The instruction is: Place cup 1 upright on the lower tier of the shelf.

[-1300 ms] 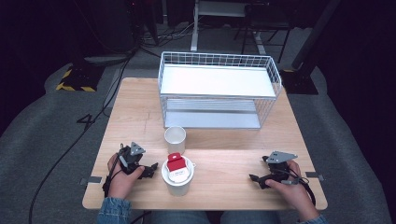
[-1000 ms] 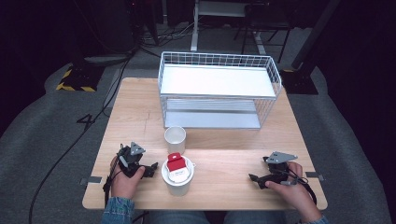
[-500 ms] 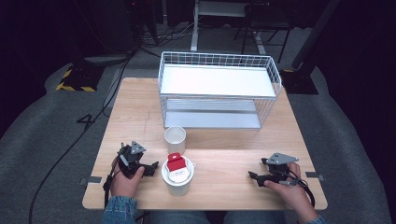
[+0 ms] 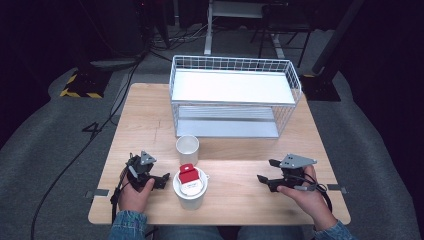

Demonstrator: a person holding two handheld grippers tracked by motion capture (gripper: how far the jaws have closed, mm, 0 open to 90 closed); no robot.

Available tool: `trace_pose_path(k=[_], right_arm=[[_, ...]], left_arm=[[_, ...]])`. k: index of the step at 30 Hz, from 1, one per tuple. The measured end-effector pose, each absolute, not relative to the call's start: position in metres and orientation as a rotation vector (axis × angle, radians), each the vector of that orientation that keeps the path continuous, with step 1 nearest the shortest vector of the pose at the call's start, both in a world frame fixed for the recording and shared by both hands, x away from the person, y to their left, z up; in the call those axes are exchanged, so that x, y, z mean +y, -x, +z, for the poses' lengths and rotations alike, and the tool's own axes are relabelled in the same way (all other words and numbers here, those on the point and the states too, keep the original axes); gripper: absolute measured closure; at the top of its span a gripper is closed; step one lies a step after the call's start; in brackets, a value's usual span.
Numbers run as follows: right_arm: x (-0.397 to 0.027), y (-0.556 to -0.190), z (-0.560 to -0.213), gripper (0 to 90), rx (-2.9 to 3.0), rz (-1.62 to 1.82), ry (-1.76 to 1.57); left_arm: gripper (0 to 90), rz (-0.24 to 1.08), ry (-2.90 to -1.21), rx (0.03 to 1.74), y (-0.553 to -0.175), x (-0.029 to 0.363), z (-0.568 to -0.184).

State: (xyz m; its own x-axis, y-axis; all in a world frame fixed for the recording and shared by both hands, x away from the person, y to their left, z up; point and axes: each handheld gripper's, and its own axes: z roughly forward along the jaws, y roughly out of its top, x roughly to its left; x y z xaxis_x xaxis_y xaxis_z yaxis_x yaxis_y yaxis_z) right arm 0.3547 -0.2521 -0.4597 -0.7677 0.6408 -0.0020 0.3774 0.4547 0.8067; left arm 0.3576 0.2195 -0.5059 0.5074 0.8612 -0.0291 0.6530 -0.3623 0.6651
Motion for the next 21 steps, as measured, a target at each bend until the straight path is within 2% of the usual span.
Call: trace_pose_path(k=[11, 21], right_arm=[[-0.228, -0.365, -0.446, 20.8, 2.409, 1.369, -0.81], [-0.201, -0.378, -0.443, 22.9, 2.408, 1.454, -0.745]], left_arm=[[0.5, 0.438, -2.129, 1.233, -0.357, 0.219, -0.506], [0.5, 0.431, -2.13, 1.232, -0.357, 0.22, -0.506]])
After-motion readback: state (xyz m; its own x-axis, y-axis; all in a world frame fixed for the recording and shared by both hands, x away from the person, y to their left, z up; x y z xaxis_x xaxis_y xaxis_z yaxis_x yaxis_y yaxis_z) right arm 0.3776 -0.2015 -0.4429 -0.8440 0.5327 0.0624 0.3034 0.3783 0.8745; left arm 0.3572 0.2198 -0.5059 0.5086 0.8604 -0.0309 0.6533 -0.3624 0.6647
